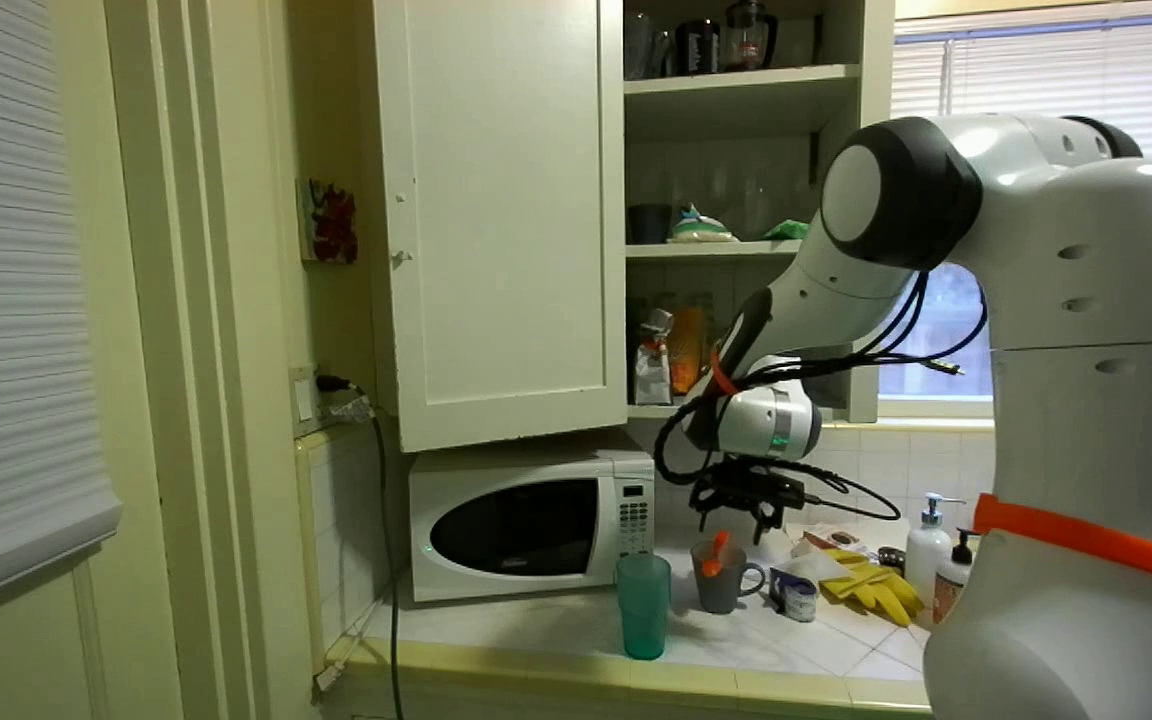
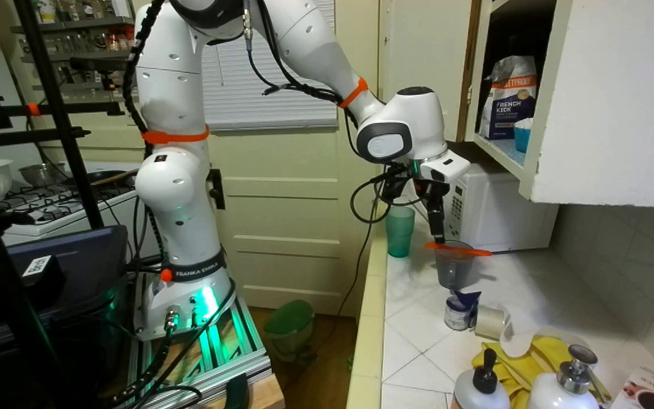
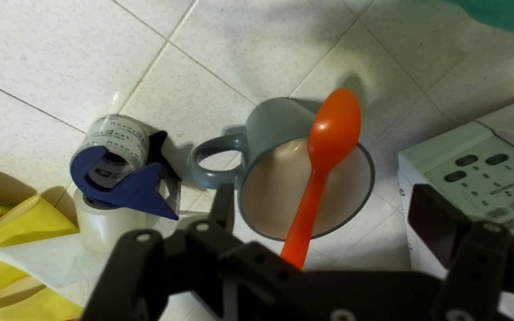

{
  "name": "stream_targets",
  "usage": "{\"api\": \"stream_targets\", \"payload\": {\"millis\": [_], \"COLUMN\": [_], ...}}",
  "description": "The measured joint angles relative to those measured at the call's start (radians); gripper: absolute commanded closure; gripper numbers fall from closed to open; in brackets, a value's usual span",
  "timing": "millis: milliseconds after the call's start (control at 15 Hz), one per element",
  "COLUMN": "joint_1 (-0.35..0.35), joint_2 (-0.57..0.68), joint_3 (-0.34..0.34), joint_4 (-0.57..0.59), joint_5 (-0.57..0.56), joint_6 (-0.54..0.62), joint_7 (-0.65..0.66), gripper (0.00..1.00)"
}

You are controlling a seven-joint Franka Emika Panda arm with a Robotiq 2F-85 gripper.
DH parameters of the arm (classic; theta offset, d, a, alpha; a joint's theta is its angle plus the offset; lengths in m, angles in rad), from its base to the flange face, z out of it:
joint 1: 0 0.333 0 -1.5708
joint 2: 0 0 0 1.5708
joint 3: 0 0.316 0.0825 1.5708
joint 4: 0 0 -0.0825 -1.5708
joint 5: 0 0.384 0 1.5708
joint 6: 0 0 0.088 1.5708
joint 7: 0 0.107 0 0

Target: Put the spoon on the glass

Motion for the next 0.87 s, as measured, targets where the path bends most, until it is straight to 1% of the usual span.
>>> {"api": "stream_targets", "payload": {"millis": [733,867], "joint_1": [0.004,0.004], "joint_2": [-0.111,-0.114], "joint_3": [-0.007,-0.007], "joint_4": [-0.078,-0.079], "joint_5": [-0.106,-0.107], "joint_6": [0.011,0.011], "joint_7": [0.049,0.051], "gripper": [0.0,0.0]}}
